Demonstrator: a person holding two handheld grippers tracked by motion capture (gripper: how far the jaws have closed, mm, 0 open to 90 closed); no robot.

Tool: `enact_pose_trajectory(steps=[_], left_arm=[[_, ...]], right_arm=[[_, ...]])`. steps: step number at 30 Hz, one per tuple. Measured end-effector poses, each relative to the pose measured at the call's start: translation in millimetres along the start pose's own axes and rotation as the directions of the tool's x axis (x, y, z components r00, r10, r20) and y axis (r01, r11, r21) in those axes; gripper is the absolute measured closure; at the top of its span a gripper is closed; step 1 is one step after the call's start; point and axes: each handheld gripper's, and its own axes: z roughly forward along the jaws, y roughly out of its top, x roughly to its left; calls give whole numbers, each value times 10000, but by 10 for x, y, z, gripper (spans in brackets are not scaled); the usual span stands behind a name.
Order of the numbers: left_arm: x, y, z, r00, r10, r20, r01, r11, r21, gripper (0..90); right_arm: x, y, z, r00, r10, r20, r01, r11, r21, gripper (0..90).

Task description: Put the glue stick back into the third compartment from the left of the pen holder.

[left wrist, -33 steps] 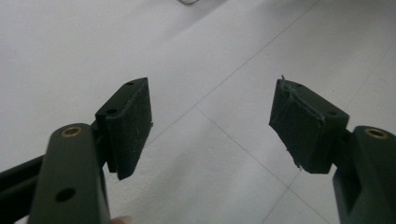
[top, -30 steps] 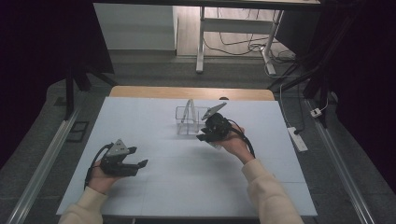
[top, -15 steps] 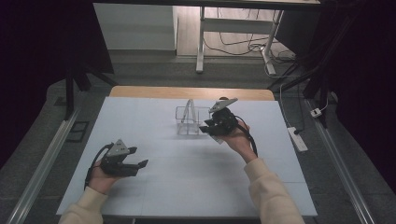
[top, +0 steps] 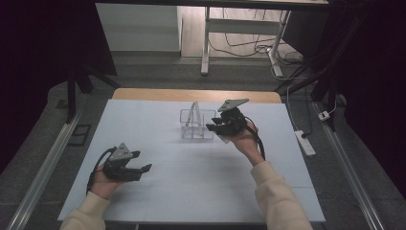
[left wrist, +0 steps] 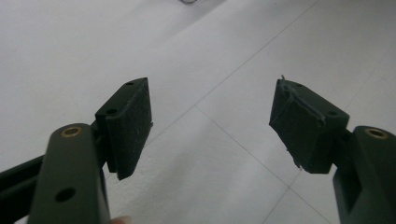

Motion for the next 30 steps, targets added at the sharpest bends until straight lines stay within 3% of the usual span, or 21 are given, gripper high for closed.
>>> enact_pose_trajectory(steps=[30], left_arm=[[1,0,-3,10000,8,8,-8,10000,-13,297]], right_arm=[[-110,69,-125,9954,508,810,-421,9935,-1061,646]])
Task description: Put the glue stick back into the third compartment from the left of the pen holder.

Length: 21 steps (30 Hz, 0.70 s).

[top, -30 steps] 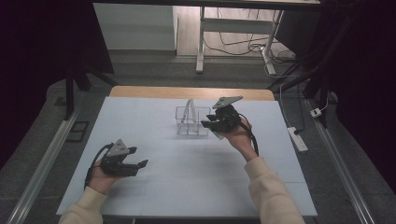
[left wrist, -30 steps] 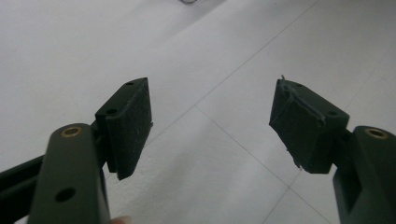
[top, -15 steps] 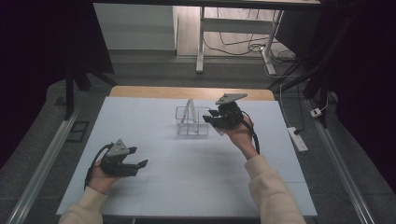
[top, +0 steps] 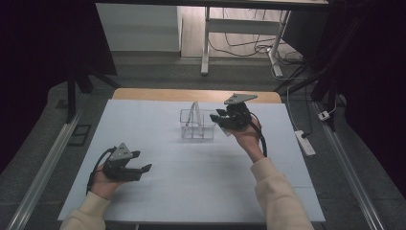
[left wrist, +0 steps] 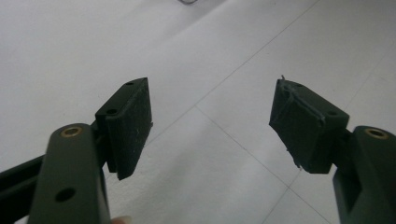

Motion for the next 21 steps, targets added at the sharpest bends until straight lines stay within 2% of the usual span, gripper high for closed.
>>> enact_pose_trajectory(steps=[21], left_arm=[[4,-1,-4,10000,-21,-9,21,10000,-37,296]], right_arm=[[-116,89,26,9984,412,389,-393,9980,-500,646]])
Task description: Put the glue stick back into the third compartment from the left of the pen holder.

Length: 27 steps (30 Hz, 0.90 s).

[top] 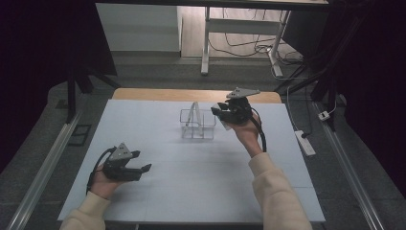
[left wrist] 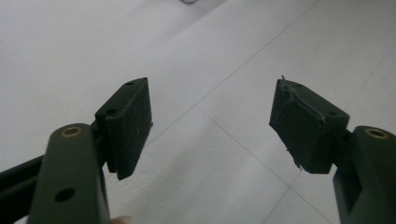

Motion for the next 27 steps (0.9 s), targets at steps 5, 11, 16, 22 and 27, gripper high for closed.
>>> enact_pose_trajectory(steps=[5,11,16,22,27], left_arm=[[-3,1,-1,10000,7,1,-7,10000,1,296],[-2,1,0,10000,1,0,-1,10000,-4,296],[0,1,-1,10000,-7,6,7,10000,-8,296],[4,-2,0,10000,-11,14,11,10000,-1,296],[8,-5,-1,10000,-15,13,15,10000,1,296]], right_arm=[[-26,3,18,9999,61,98,-61,10000,-11,646],[-70,6,51,9994,284,221,-282,9996,-102,646],[-104,26,88,9984,403,387,-396,9991,-180,646],[-135,45,170,9975,511,496,-499,9984,-248,646],[-135,61,233,9974,533,493,-519,9982,-291,646]])
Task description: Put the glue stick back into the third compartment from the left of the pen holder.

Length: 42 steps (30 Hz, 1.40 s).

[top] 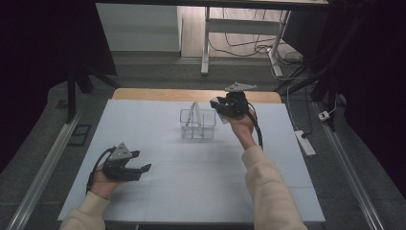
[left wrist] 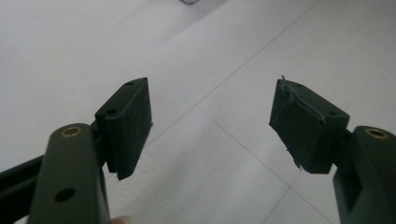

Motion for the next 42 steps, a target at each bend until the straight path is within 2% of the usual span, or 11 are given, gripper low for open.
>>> enact_pose_trajectory(steps=[22,42], left_arm=[[0,0,6,10000,28,7,-28,10000,9,296],[-1,-3,14,10000,61,26,-61,10000,44,296]], right_arm=[[-39,-6,159,9999,143,47,-143,9998,110,646],[-26,13,278,9997,164,192,-163,9999,-33,646]])
